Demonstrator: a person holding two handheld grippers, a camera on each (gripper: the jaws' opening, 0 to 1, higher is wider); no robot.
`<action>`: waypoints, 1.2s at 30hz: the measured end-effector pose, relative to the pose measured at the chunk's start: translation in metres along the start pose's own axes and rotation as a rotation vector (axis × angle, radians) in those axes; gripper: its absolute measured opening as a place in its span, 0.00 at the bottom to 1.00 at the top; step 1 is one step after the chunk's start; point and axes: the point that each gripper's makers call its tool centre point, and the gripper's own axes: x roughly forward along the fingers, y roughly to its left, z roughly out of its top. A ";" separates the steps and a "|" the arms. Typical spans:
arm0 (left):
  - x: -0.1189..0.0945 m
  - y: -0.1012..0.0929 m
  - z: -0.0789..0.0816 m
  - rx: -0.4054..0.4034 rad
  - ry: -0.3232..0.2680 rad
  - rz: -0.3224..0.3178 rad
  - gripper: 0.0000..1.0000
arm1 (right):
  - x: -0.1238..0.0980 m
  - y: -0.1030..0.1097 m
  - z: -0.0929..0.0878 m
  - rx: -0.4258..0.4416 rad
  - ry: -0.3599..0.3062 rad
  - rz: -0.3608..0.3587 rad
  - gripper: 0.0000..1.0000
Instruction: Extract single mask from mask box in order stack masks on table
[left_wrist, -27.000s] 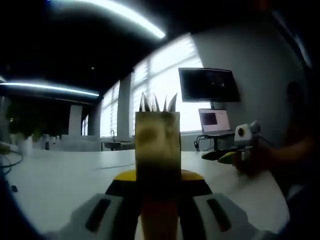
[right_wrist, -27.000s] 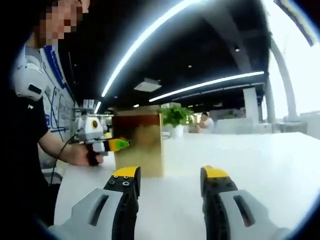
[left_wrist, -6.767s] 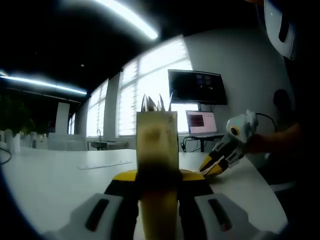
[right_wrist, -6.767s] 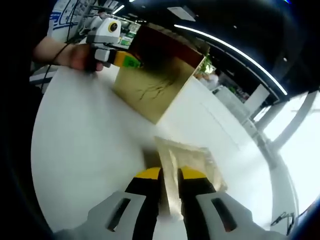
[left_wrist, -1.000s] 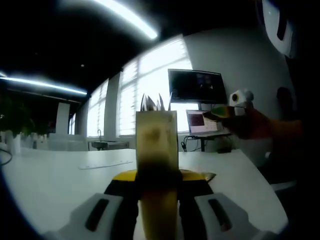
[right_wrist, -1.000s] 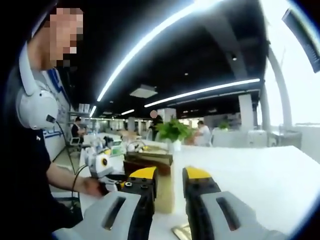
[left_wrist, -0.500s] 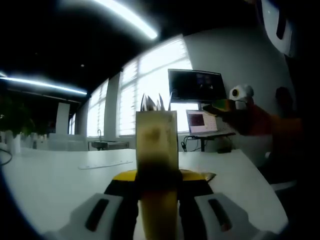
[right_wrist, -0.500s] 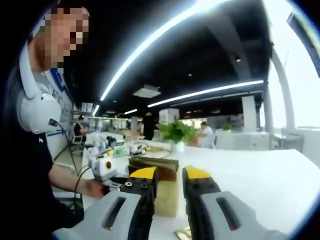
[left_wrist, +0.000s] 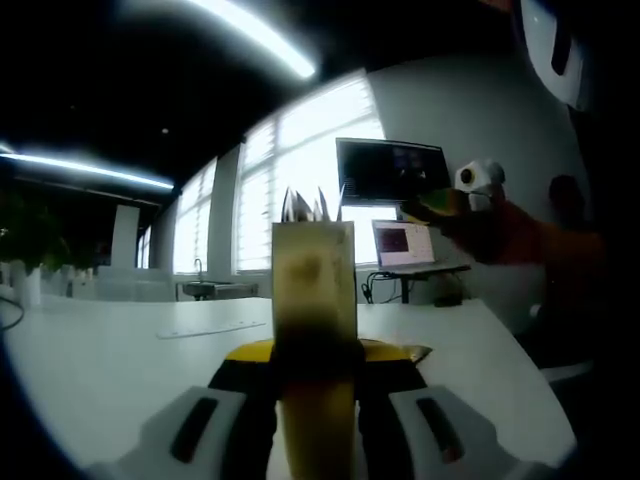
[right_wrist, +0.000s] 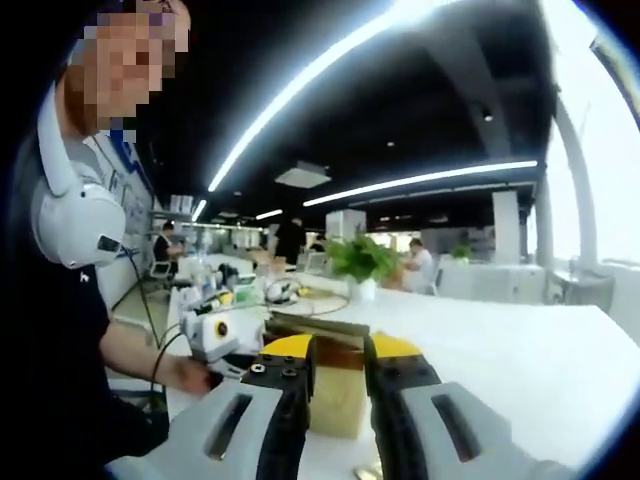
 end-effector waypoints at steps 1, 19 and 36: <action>0.000 0.000 0.000 0.000 0.000 0.000 0.32 | 0.001 -0.001 0.001 -0.001 -0.001 0.002 0.17; 0.000 0.000 0.000 0.000 0.001 0.002 0.32 | 0.037 0.017 0.015 -0.132 0.062 0.141 0.17; 0.000 0.001 -0.001 0.005 0.004 0.003 0.32 | 0.055 0.024 0.023 -0.180 0.090 0.198 0.17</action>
